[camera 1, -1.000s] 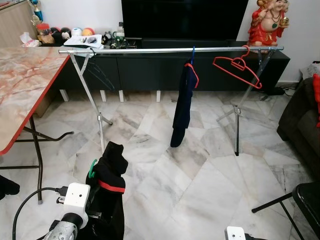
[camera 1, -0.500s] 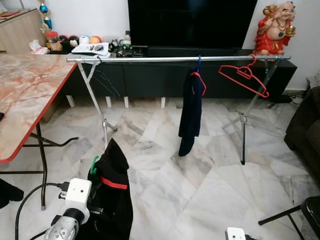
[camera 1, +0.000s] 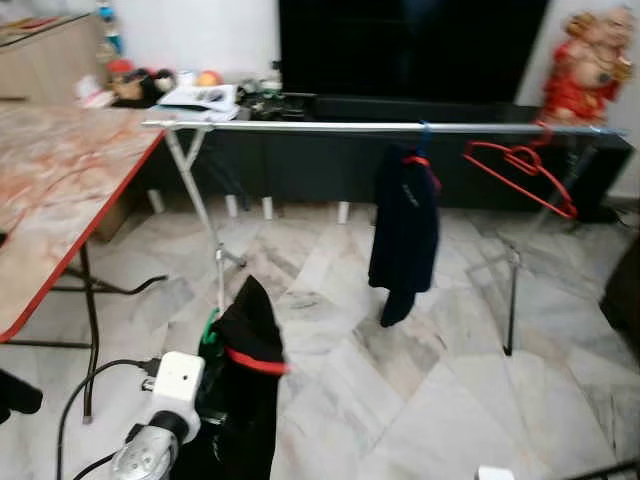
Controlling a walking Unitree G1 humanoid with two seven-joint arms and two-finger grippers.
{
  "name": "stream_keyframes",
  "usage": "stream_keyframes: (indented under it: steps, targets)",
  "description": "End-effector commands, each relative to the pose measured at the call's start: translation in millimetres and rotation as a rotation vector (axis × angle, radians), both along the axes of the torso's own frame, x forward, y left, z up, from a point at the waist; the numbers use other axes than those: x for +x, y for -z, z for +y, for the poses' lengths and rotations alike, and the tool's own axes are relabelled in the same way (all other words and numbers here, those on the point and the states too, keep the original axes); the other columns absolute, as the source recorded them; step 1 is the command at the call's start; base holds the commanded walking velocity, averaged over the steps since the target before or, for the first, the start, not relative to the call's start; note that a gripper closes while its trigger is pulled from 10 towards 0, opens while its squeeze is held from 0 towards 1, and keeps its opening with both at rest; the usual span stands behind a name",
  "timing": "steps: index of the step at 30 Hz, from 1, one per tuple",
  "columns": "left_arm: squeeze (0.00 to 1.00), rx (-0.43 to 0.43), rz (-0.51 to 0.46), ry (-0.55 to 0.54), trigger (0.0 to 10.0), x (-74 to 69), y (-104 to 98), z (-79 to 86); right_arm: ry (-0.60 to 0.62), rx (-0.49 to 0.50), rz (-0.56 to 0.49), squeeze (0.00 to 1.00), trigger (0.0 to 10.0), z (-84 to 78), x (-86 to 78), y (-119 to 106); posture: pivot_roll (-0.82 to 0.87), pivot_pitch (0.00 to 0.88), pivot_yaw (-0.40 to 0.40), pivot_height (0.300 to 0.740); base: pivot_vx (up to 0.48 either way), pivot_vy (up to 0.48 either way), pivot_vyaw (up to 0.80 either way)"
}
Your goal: Hang hanger
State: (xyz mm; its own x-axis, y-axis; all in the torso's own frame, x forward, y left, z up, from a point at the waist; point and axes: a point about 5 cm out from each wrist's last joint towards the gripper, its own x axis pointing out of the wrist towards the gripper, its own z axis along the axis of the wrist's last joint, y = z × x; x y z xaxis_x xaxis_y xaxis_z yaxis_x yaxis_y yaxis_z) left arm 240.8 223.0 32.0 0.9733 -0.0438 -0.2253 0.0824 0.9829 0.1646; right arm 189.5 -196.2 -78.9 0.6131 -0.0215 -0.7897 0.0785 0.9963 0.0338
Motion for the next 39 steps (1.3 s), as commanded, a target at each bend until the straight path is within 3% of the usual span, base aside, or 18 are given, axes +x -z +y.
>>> stream_keyframes:
  steps: [1, 13, 28, 39]
  targets:
    - [0.00, -0.010, -0.055, 0.031, 10.0, 8.1, -10.5, -10.4, 0.023, -0.024, 0.046, 0.00, 10.0, -12.1, -13.9, 5.0, 0.00, 0.062, -0.019, 0.740, 0.326, 0.000, 0.00]
    - [0.00, -0.016, -0.047, 0.042, 10.0, 6.7, -9.3, -14.3, 0.035, -0.023, 0.045, 0.00, 10.0, -9.1, -10.3, 4.2, -0.01, 0.078, -0.018, 0.740, 0.339, 0.000, 0.00]
    - [0.00, -0.016, -0.032, 0.076, 10.0, 4.5, -7.0, -20.5, 0.039, -0.028, 0.067, 0.00, 10.0, -15.7, -20.4, 7.4, -0.01, 0.088, -0.014, 0.740, 0.351, 0.000, 0.00]
    - [0.00, -0.020, -0.028, 0.093, 10.0, 4.7, -7.2, -23.7, 0.029, -0.028, 0.076, 0.00, 10.0, -11.5, -22.2, 9.1, -0.02, 0.084, -0.011, 0.740, 0.363, 0.000, 0.00]
